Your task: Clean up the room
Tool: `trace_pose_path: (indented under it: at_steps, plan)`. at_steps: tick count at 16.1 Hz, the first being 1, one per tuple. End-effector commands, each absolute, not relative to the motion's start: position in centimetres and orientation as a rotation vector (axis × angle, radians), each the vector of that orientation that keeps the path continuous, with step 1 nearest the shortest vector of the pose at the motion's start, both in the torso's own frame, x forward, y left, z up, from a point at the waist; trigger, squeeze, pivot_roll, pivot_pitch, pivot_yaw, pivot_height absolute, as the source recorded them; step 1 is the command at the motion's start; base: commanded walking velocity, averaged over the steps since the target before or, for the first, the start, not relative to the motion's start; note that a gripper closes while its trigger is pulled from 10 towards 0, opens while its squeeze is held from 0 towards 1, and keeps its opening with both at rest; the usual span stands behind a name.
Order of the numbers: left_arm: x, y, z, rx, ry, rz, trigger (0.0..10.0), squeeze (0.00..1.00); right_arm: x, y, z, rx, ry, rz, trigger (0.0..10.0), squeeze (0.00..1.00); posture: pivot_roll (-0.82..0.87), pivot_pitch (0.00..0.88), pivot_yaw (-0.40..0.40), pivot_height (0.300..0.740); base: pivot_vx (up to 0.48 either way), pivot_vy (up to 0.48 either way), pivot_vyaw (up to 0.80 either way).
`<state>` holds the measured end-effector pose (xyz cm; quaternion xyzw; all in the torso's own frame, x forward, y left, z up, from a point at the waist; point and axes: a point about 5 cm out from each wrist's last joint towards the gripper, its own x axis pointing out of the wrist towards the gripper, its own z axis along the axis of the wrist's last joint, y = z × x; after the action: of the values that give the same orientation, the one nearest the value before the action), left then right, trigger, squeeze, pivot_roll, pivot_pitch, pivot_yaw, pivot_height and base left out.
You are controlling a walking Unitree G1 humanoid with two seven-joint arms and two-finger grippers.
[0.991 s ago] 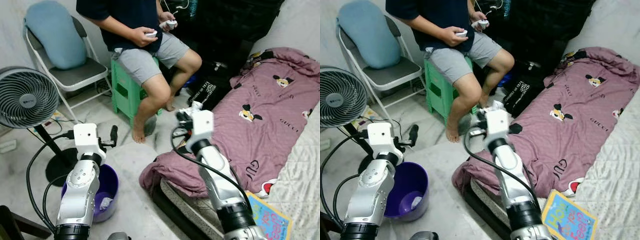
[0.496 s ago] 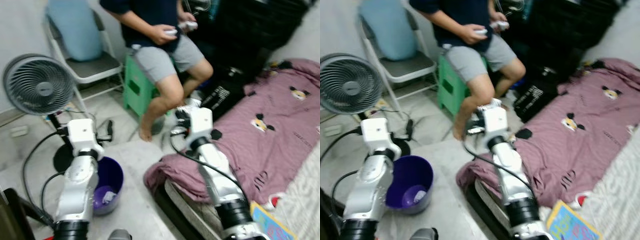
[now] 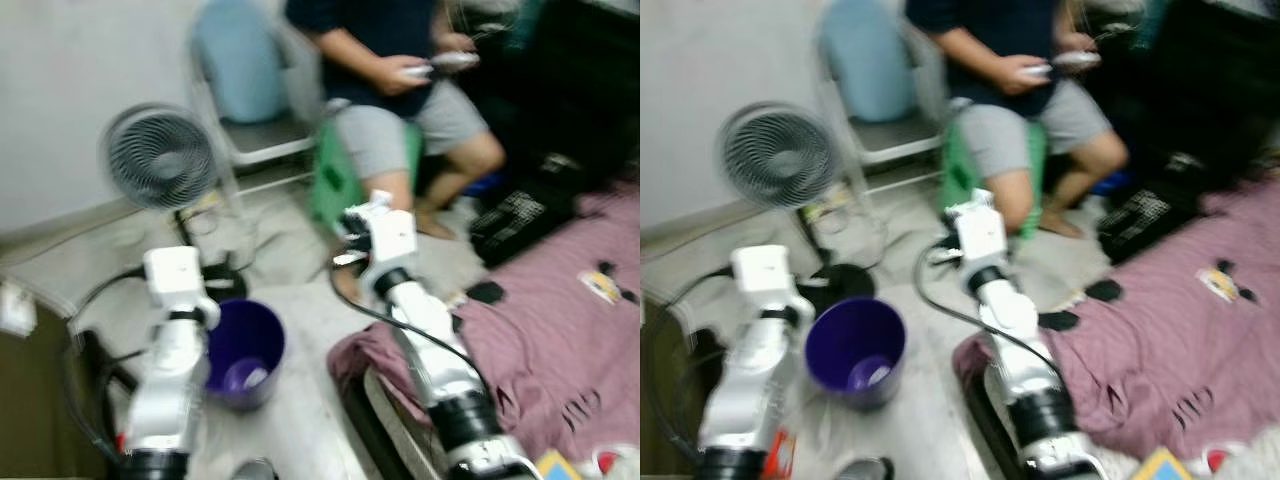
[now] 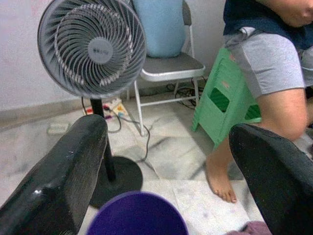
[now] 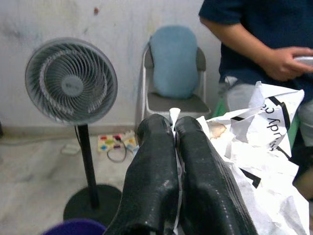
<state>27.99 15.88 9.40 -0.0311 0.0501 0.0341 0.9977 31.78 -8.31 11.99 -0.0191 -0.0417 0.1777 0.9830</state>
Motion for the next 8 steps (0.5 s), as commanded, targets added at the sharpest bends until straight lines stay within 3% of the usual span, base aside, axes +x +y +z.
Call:
trace_pose_path:
  at_steps: [1, 8]
  plan:
    - [28.2, 16.8, 9.4, -0.034, 0.093, 0.085, 10.0, 0.0, 31.9, -8.0, 12.2, -0.032, -0.096, 0.365, 10.0, 0.0, 0.08, 0.0, -0.03, 0.74, 0.0, 0.0, 0.8]
    - [28.3, 16.8, 8.9, -0.028, 0.106, 0.045, 10.0, 0.0, 31.5, -8.0, 11.0, -0.042, -0.061, 0.37, 10.0, 0.0, 0.09, 0.0, -0.047, 0.74, 0.0, 0.0, 0.8]
